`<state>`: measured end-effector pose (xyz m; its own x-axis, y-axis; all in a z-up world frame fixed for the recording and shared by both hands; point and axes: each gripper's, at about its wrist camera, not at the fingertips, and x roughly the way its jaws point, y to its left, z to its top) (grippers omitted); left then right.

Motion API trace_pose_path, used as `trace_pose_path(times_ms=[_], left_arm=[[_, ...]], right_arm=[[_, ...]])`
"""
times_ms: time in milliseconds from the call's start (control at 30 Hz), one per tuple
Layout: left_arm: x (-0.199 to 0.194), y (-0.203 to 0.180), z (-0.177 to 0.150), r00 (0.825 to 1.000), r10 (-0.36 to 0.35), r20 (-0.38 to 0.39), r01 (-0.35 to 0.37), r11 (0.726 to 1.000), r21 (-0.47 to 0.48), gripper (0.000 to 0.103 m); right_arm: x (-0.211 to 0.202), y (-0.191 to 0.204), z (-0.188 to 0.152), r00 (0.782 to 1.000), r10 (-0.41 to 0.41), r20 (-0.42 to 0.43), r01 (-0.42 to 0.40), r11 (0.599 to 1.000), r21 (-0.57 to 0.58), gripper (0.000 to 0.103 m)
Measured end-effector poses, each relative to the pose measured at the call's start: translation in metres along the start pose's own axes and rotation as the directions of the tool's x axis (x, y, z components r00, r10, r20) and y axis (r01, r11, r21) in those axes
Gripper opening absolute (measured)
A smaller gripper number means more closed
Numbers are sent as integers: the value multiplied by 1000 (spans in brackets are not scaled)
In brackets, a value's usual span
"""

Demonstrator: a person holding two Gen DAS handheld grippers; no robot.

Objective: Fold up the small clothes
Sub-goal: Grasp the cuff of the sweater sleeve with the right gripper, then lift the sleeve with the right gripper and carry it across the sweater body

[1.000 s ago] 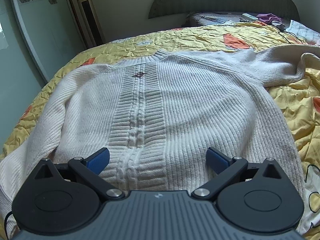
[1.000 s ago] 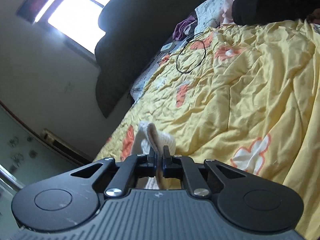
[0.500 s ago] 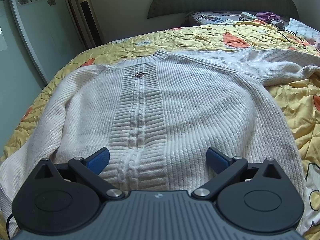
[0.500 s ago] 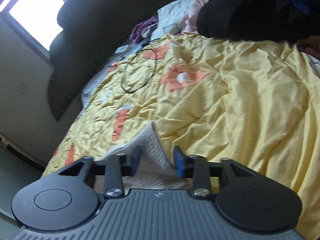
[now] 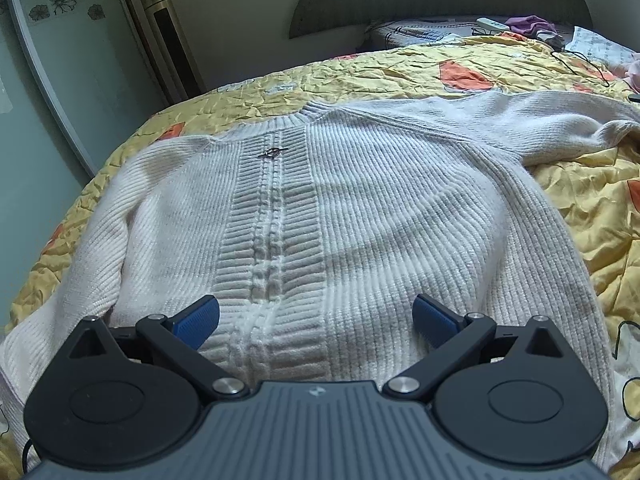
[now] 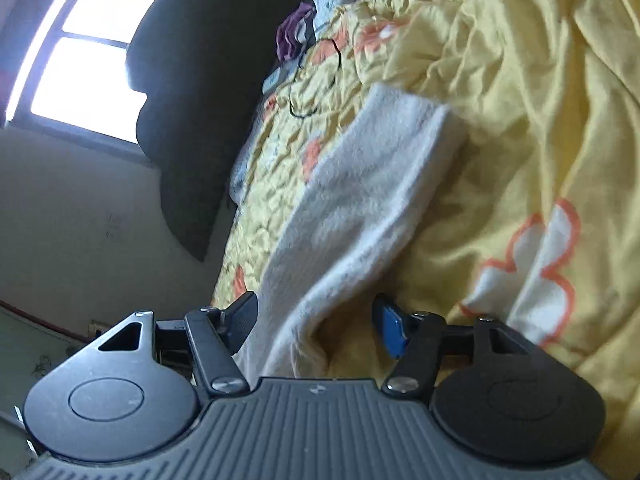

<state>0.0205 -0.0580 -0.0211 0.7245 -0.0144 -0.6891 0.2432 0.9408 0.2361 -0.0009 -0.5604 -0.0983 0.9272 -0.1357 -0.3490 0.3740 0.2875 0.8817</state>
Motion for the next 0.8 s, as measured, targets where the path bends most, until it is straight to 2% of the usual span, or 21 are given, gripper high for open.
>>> trace_pose_path(times_ms=[67, 133, 200, 267, 333, 533, 633, 733, 800], left_arm=[[-1, 5, 0, 1000, 9, 3, -9, 1000, -15, 103], [0, 11, 1, 1000, 8, -1, -8, 999, -42, 103], [2, 16, 1, 1000, -7, -12, 7, 998, -66, 103], [4, 20, 1, 1000, -17, -25, 15, 997, -76, 103], [6, 23, 1, 999, -13, -29, 10, 997, -74, 103], [7, 37, 5, 999, 3, -32, -5, 996, -89, 103], [8, 45, 7, 999, -3, -34, -1, 994, -107, 103], [8, 51, 8, 1000, 4, -18, -5, 994, -108, 103], [12, 57, 10, 1000, 21, -19, -23, 993, -112, 103]], right_arm=[[9, 1, 8, 998, 11, 59, -11, 1000, -6, 66], [19, -2, 19, 995, -31, 95, 32, 1000, -1, 66], [25, -9, 31, 991, -61, 118, 58, 998, 32, 58], [32, -11, 38, 990, -107, 95, 104, 994, 35, 27], [35, -10, 38, 988, -128, 81, 127, 992, 17, 14], [19, 25, 62, 992, -79, 94, 86, 994, -66, 12], [9, 60, 78, 987, -81, 141, 108, 975, -193, 11], [8, 105, 65, 985, -88, 146, 137, 918, -371, 11], [9, 136, 35, 989, -61, 136, 122, 851, -511, 11]])
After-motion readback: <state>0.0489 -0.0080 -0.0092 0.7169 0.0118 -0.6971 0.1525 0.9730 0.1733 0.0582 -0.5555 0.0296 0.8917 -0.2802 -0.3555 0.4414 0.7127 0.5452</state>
